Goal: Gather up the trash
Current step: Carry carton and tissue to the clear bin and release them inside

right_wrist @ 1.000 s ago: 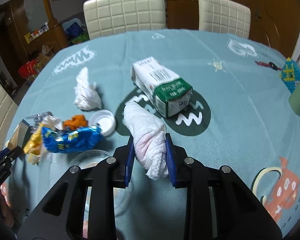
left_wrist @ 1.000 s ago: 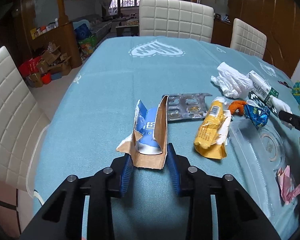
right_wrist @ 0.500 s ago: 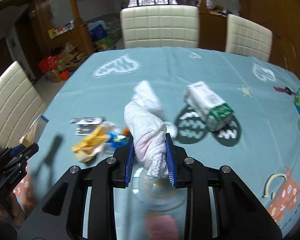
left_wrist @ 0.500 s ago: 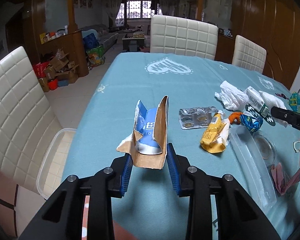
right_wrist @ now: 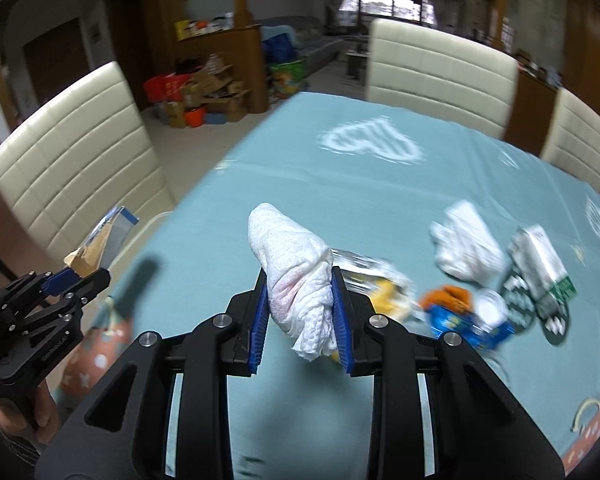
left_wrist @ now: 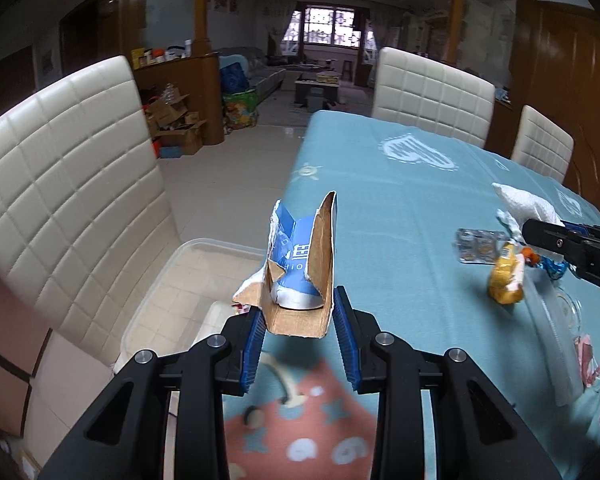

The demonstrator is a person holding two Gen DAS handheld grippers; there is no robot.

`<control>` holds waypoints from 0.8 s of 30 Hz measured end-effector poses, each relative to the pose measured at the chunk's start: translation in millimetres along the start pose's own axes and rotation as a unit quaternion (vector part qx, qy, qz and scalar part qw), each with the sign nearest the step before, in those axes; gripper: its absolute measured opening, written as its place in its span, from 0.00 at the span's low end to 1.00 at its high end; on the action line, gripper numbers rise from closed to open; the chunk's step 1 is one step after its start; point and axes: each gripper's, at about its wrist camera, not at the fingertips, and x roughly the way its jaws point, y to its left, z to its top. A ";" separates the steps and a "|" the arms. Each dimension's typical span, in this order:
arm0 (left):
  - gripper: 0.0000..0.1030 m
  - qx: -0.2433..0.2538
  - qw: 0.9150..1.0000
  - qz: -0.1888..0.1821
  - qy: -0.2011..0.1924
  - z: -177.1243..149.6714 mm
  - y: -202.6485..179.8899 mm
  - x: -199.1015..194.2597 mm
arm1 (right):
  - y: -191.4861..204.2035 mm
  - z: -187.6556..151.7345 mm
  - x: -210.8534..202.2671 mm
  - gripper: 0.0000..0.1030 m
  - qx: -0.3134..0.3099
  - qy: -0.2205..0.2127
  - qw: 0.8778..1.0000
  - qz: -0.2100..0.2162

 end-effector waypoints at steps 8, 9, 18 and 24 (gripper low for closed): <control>0.32 -0.021 0.999 0.024 -0.001 -4.1 41.5 3.1 | 60.1 19.1 20.6 0.30 -0.049 0.001 0.998 0.030; 0.32 -0.021 0.999 0.027 -0.002 -4.0 44.1 3.7 | 65.1 20.6 22.3 0.30 -0.054 0.000 0.998 0.032; 0.76 -0.050 0.998 0.030 -0.013 -5.7 68.8 8.4 | 83.1 27.9 35.2 0.30 -0.069 0.001 0.997 0.040; 0.77 -0.067 0.997 0.040 -0.011 -10.5 83.5 10.4 | 88.9 25.7 44.5 0.31 -0.069 0.013 0.996 0.049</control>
